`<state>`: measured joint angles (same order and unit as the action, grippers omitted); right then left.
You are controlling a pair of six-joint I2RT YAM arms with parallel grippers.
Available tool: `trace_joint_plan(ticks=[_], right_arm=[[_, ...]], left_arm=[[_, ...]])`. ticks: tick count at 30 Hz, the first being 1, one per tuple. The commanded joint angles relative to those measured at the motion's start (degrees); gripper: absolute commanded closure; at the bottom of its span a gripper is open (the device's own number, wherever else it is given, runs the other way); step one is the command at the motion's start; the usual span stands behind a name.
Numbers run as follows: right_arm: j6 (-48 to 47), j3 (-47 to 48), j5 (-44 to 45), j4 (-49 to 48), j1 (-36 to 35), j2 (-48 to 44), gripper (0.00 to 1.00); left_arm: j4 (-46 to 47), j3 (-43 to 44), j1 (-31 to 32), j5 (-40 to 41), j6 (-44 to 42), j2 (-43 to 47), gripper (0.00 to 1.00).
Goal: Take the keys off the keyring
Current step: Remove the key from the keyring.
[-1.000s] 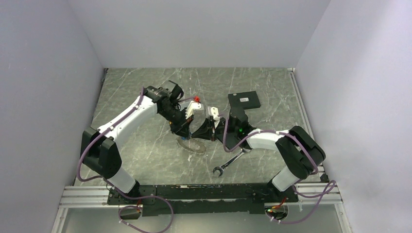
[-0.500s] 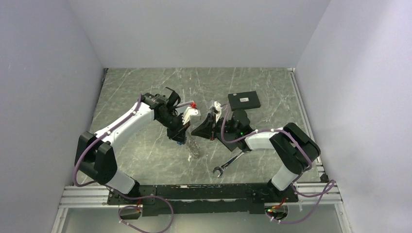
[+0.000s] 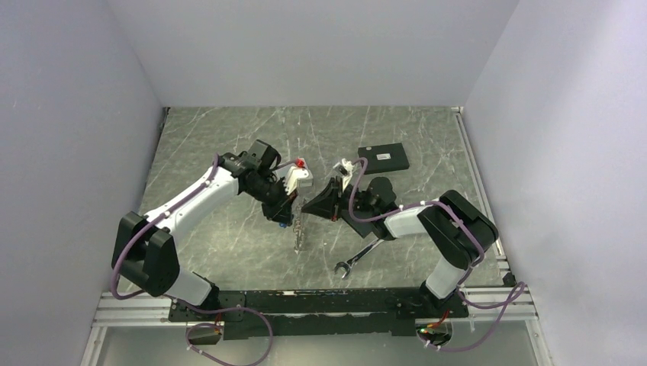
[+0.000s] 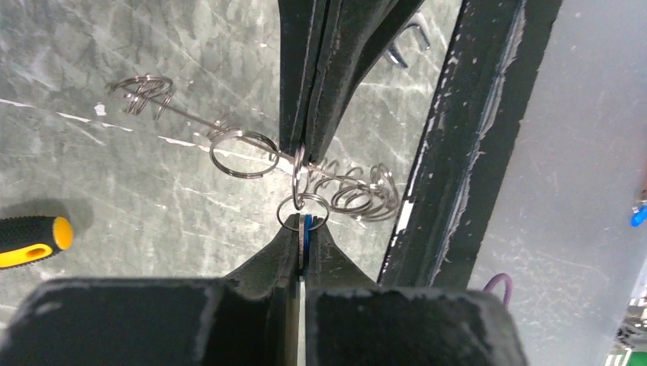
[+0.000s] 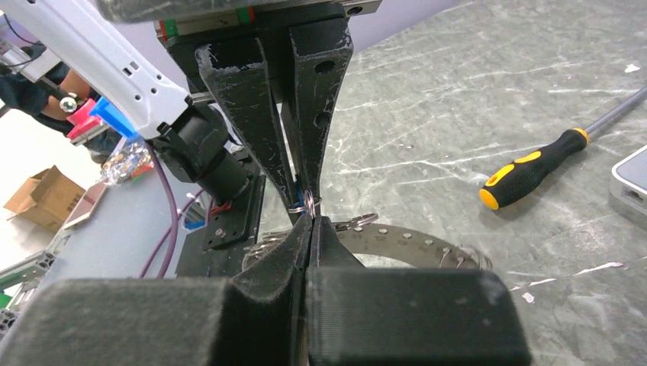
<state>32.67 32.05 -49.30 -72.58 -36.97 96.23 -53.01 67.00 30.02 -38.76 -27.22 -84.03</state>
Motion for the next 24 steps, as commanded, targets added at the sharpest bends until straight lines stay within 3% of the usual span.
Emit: trace_joint_plan(ticks=[1,8,17,24], right_arm=[[1.2,-0.2,-0.1,-9.6,1.1,-0.5,1.0],[3.6,-0.5,-1.9,-16.8,1.1,0.0,1.0],[8.7,-0.7,-3.5,-24.7,1.1,0.0,1.0],[10.4,-0.3,-4.3,-25.5,1.0,0.2,1.0]], left_arm=[[-2.0,1.2,-1.2,-4.6,2.1,2.1,0.88],[-0.1,0.9,-10.0,-15.9,3.5,8.3,0.78],[22.0,-8.0,-10.0,-16.7,10.6,20.8,0.71],[24.1,-9.1,-8.7,-18.1,11.6,20.0,0.73]])
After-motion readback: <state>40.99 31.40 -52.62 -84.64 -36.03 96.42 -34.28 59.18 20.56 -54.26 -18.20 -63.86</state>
